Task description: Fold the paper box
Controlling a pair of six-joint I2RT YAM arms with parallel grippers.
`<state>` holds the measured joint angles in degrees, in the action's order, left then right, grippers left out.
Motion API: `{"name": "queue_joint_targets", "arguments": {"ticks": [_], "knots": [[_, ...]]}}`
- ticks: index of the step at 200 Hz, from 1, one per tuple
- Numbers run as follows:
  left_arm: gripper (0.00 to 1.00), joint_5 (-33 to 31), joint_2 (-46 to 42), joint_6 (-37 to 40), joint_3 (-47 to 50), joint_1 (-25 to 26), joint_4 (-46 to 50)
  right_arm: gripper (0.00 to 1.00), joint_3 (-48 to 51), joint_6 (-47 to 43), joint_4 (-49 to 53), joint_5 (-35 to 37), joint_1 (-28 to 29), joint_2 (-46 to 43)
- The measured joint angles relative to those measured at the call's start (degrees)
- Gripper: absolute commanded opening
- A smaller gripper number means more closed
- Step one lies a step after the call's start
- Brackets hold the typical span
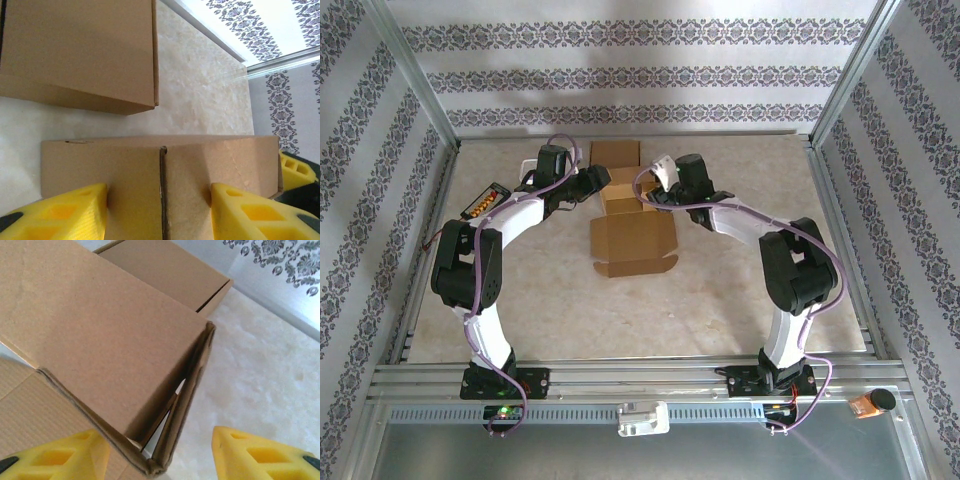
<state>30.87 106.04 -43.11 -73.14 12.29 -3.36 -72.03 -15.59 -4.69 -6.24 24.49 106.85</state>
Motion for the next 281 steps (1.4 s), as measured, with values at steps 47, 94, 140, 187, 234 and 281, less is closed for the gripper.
{"name": "queue_joint_targets", "arguments": {"ticks": [47, 94, 140, 187, 234, 281], "knots": [[0.53, 0.6, 0.0, 0.1, 0.0, 0.0, 0.4, 0.51, -7.5, -6.7, 3.7, -0.6, 0.0, 6.0], [0.53, 0.6, 0.0, 0.2, 0.0, 0.0, 0.5, 0.28, -11.1, -11.0, 2.5, -1.4, -0.5, 9.5], [0.61, 0.8, -0.8, 0.2, 0.0, 0.0, 1.8, 0.03, -12.7, -9.1, -0.9, -3.7, -1.6, 10.6], [0.75, -0.8, -7.8, 0.0, 2.2, 0.0, 3.2, 0.00, -9.9, -5.1, -2.1, -7.1, -1.5, 8.8], [0.76, -5.7, -23.3, 0.0, 6.8, 0.0, 3.5, 0.00, -0.9, 8.6, 6.0, -11.4, -0.3, -2.7], [0.81, -10.7, -27.9, 4.1, 11.0, 0.8, 10.0, 0.00, 10.3, 16.4, 11.3, -2.6, 7.1, -11.4]]}}
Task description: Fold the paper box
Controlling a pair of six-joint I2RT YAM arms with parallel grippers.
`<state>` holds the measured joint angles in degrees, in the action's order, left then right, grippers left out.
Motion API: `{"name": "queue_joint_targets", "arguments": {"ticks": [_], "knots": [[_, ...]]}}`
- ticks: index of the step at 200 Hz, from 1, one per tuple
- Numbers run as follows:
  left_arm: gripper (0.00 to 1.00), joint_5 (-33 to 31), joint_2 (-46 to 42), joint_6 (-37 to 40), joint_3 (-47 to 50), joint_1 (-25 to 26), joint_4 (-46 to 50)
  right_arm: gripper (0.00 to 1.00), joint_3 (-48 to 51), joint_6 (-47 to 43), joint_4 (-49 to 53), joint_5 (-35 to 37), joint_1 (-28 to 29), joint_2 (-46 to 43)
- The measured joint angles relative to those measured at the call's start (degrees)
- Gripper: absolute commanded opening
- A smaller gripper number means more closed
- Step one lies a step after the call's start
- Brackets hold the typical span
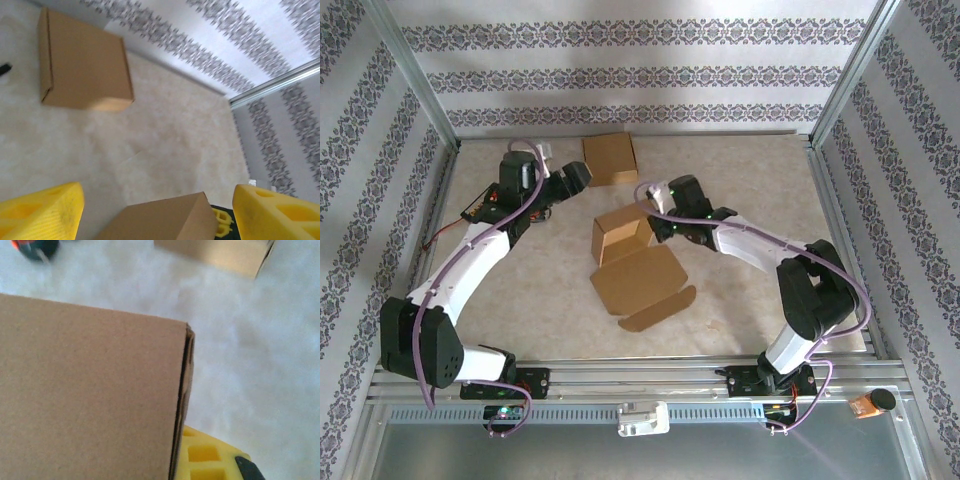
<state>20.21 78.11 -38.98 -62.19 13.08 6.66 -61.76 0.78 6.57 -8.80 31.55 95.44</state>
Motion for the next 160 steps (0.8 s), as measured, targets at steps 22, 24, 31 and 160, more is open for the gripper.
{"name": "queue_joint_targets", "arguments": {"ticks": [22, 24, 31, 160], "knots": [[0.84, 0.1, 0.3, 1.2, 2.1, 2.8, 2.4, 0.00, -0.1, 2.6, 2.4, 5.8, 2.5, -1.1], [0.84, 0.1, 0.3, 1.3, 2.4, 3.1, 2.4, 0.00, -0.1, 3.0, 2.6, 6.4, 2.6, -1.2], [0.85, 0.0, 0.3, 1.4, 3.0, 4.6, 2.8, 0.00, 0.0, 4.0, 3.1, 8.0, 2.8, -1.4], [0.81, -11.1, -5.8, -5.5, 8.5, 14.9, 2.4, 0.01, 8.7, 17.8, 3.6, 25.7, 6.6, -9.5]]}}
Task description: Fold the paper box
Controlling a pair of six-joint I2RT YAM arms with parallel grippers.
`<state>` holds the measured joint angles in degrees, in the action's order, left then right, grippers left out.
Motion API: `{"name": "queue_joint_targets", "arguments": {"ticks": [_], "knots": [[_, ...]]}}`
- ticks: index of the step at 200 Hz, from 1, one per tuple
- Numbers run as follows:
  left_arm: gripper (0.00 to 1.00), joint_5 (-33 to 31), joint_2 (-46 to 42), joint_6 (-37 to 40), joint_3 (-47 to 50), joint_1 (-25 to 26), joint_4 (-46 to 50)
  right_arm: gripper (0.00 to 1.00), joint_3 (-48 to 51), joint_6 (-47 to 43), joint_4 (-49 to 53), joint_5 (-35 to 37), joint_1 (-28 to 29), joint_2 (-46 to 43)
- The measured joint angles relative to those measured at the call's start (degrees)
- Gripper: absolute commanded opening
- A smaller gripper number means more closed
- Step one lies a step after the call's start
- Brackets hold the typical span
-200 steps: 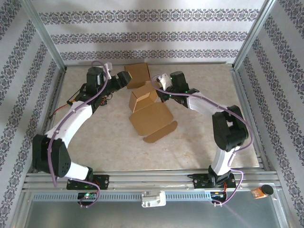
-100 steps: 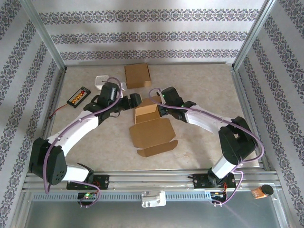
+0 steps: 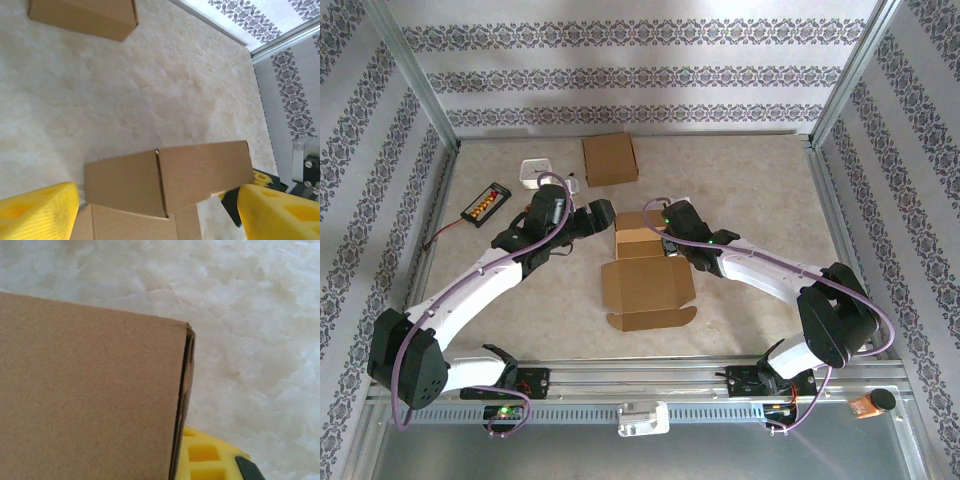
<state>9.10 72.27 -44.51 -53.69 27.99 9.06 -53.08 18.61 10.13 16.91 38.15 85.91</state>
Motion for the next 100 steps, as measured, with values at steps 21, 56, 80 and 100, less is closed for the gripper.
{"name": "queue_joint_targets", "arguments": {"ticks": [21, 56, 80, 100], "knots": [[0.81, -2.4, 1.2, -1.5, 0.0, 3.9, -1.2, 0.01, 0.0, 0.8, -0.1, 0.2, 0.0, 0.0], [0.82, -3.9, 5.8, -3.8, -0.2, 6.1, -2.3, 0.01, 0.3, 1.2, -0.5, 0.4, 0.0, 0.0], [0.82, -4.9, 9.2, -4.9, -0.2, 6.1, -2.7, 0.01, 0.3, 1.2, -0.5, 0.4, 0.0, 0.0], [0.82, -5.4, 10.6, -5.4, -0.2, 6.1, -4.4, 0.01, 0.3, 1.2, -0.6, 0.4, 0.0, 0.0]]}}
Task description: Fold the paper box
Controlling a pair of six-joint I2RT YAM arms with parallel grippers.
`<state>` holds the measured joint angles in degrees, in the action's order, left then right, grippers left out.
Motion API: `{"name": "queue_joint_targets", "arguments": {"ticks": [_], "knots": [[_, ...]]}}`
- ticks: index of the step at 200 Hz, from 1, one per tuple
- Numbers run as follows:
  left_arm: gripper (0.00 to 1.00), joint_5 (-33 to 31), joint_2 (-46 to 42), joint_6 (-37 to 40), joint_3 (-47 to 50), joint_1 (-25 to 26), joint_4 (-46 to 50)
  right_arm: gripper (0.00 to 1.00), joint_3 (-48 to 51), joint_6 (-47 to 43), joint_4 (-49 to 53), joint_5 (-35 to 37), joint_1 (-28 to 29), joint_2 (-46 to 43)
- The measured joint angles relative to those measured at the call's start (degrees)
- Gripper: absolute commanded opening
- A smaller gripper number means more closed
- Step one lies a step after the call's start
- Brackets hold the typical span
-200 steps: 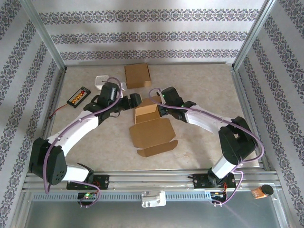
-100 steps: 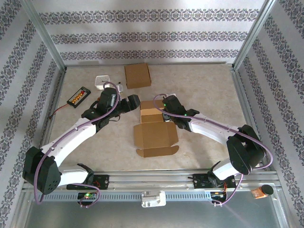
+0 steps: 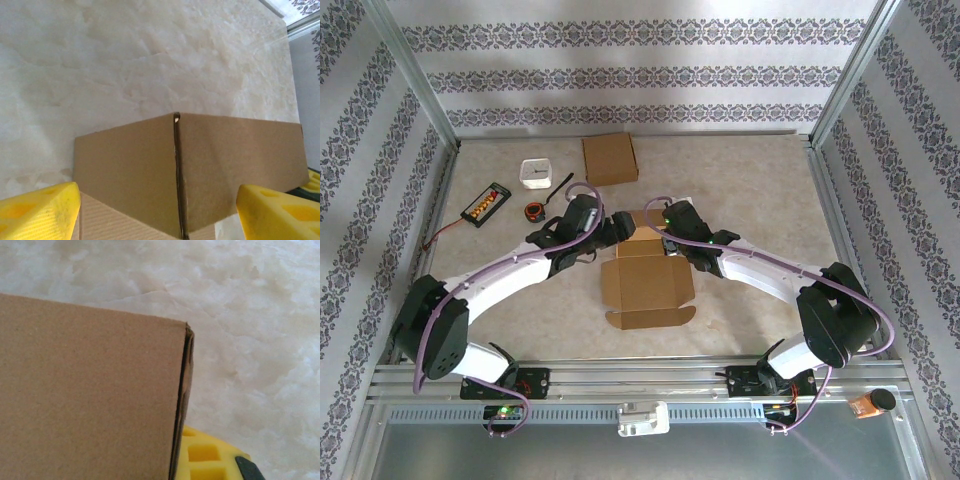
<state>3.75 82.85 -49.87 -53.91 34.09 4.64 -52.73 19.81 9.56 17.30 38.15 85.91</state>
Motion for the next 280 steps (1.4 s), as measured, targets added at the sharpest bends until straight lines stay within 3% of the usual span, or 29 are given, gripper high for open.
{"name": "queue_joint_targets", "arguments": {"ticks": [54, 105, 200, 234, 280], "knots": [[0.79, -1.0, 1.7, -0.4, -0.2, 0.0, -3.9, 0.04, 0.0, -0.2, -0.2, -0.6, 0.7, 0.0], [0.63, -2.2, 4.6, -0.5, -1.7, 0.0, -4.9, 0.23, 0.0, -0.8, -0.2, -1.6, 0.6, 0.0], [0.62, -2.3, 4.9, -0.5, -1.8, 0.0, -5.4, 0.57, 12.2, -5.5, -9.8, -6.4, 0.6, -10.0], [0.62, -2.3, 4.9, -0.5, -1.9, 0.0, -5.4, 0.60, 18.3, -6.7, -16.4, -6.2, 0.6, -9.8], [0.62, -2.1, 5.3, -0.3, -2.3, 0.0, -5.4, 0.57, 18.6, -10.7, -26.6, -3.4, 0.6, -1.7]]}}
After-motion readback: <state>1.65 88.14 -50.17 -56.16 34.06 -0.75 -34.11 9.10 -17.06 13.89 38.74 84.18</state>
